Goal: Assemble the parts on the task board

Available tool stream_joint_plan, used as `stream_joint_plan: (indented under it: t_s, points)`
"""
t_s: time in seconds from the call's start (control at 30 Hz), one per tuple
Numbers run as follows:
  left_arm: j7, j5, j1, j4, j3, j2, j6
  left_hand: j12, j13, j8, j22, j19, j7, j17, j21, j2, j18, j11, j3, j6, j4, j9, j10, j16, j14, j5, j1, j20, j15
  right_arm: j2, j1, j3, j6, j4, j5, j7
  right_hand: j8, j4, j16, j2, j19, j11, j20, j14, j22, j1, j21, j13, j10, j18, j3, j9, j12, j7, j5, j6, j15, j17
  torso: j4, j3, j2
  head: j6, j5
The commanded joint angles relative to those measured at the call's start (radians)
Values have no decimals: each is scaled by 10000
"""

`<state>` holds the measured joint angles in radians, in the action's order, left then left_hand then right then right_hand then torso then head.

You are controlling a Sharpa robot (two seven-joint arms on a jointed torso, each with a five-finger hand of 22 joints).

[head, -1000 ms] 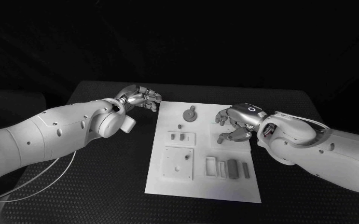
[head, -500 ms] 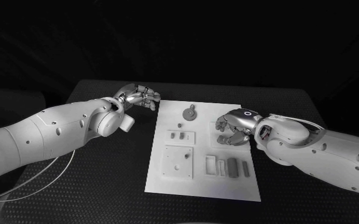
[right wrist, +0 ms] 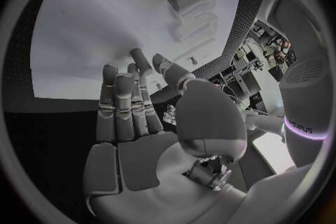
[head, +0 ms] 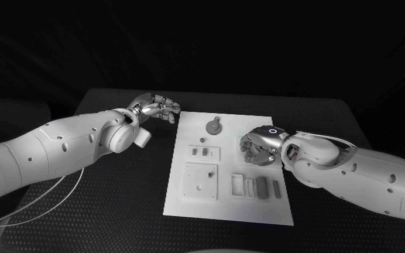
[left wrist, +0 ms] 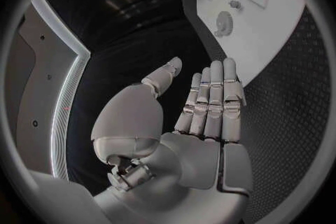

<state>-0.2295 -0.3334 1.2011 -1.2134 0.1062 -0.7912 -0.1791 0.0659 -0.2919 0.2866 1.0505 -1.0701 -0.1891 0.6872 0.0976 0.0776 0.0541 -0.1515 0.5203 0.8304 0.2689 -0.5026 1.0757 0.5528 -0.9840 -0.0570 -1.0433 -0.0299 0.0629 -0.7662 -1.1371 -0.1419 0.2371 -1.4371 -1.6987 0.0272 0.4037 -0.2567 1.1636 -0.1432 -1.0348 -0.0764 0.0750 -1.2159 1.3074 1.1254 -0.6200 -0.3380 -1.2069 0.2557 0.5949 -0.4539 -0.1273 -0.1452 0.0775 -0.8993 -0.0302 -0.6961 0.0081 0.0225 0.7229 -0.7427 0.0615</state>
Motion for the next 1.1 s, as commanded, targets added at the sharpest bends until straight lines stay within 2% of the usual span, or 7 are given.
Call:
stream_joint_plan:
  t_s: [0.03, 0.27, 0.53, 0.57, 0.67, 0.8, 1.1]
  points:
    - [-117, 35, 14, -19, -8, 12, 131, 52, 12, 68, -6, -55, 4, 14, -52, -13, 113, -2, -43, 30, -24, 8, 57, -68, -28, 21, 91, -17, 47, 18, 18, -6, -1, -11, -183, -123, 89, -84, 59, 206, -95, 30, -19, -67, 232, -5, -66, -61, -171, 61, -14, -23, -78, 38, 19, -176, -77, 23, -2, -2, -1, -22, 12]
    - [-88, 35, 14, -28, -8, -7, 188, 48, 16, 67, -7, -53, 3, 21, -59, -17, 113, -3, -47, 27, -31, 10, 55, -76, -27, 21, 102, -16, 48, 9, 25, -7, -86, 13, -347, -61, 192, -307, 81, 687, -150, 168, -67, -176, 225, 111, -140, -154, -515, 61, 60, -84, -189, 186, 28, -533, -206, 86, -11, 1, 0, -61, 20]
    - [-73, 35, 14, -19, -8, -5, 190, 40, 23, 64, -7, -51, 0, 31, -68, -25, 112, -7, -51, 17, -41, 15, 46, -90, -24, 21, 113, -15, 51, 19, 25, -6, -60, 52, -469, 4, 175, -349, 85, 769, -150, 199, -96, -198, 222, 330, -164, -179, -565, 61, 148, -96, -173, 206, 34, -598, -237, 116, -10, -8, -1, -83, 30]
    - [-67, 35, 14, -20, -8, -8, 192, 40, 24, 64, -8, -50, 0, 32, -70, -26, 112, -7, -51, 16, -42, 16, 45, -91, -23, 21, 114, -15, 51, 16, 25, -6, -58, 68, -502, 17, 167, -330, 82, 759, -146, 194, -95, -197, 216, 404, -160, -184, -571, 61, 228, -96, -166, 201, 44, -611, -247, 124, -12, -8, -1, -89, 32]
    - [-38, 35, 14, -22, -8, -14, 208, 32, 31, 57, -9, -44, -6, 38, -79, -22, 110, -13, -57, 2, -49, 21, 32, -103, -17, 21, 127, -12, 54, 2, 25, -6, -42, 118, -461, 69, 64, -167, 62, 506, -178, 177, -43, -200, 197, 509, -137, -190, -543, 61, 902, -67, -90, 159, 50, -596, -213, 175, -15, -5, -2, -108, 45]
    - [-36, 35, 14, -26, -8, -10, 208, 24, 39, 52, -11, -35, -11, 46, -91, -19, 108, -20, -61, -12, -54, 26, 18, -119, -7, 21, 135, -9, 59, 0, 25, -6, -89, 130, -407, 87, -101, -134, 45, 208, -134, 85, -15, -134, 205, 327, -120, -146, -332, 61, 1034, -9, 66, 74, 35, -399, -128, 202, -15, -4, -3, -103, 47]
    - [-28, 36, 14, -29, -7, -15, 209, 20, 52, 45, -11, -32, -21, 66, -109, -20, 106, -28, -76, -32, -84, 35, 3, -143, -2, 22, 174, -4, 65, -10, 24, -6, -213, 174, -399, 142, -209, -65, 61, -74, -120, 34, -13, -88, 212, 250, -125, -131, -237, 61, 1154, 22, 160, 22, 31, -291, -84, 220, -14, -2, -3, -114, 39]
